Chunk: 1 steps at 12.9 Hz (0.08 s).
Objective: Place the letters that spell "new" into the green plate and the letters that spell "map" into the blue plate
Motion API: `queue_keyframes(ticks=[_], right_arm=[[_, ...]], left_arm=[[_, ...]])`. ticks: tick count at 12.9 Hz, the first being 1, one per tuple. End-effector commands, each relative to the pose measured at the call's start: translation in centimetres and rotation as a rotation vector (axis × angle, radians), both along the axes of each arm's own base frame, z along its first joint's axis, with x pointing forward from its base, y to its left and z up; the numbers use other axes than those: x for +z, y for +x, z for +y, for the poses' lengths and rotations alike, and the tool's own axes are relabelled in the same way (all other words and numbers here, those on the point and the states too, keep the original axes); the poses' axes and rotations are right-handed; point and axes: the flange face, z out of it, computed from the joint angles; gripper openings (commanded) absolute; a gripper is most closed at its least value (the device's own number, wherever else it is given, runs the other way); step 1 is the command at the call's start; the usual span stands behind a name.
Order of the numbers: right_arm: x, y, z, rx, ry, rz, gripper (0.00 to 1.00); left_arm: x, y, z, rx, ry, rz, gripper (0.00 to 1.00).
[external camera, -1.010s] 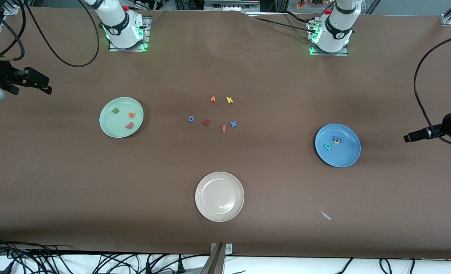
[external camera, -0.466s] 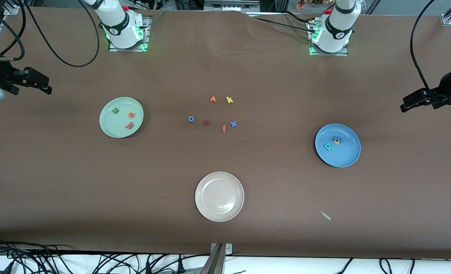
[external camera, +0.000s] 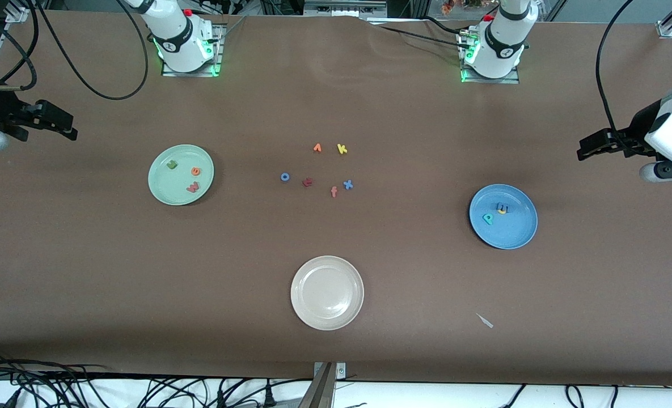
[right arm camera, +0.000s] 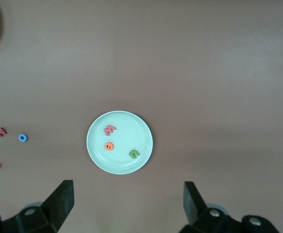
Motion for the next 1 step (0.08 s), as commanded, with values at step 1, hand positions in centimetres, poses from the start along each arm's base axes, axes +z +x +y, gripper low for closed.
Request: queue_keyframes(ticks=[1], right_arm=[[0.38, -0.44, 0.13, -0.004, 0.015, -0.003, 1.0]], left_arm=[[0.47, -0.43, 0.51, -0.014, 0.033, -0.005, 1.0]])
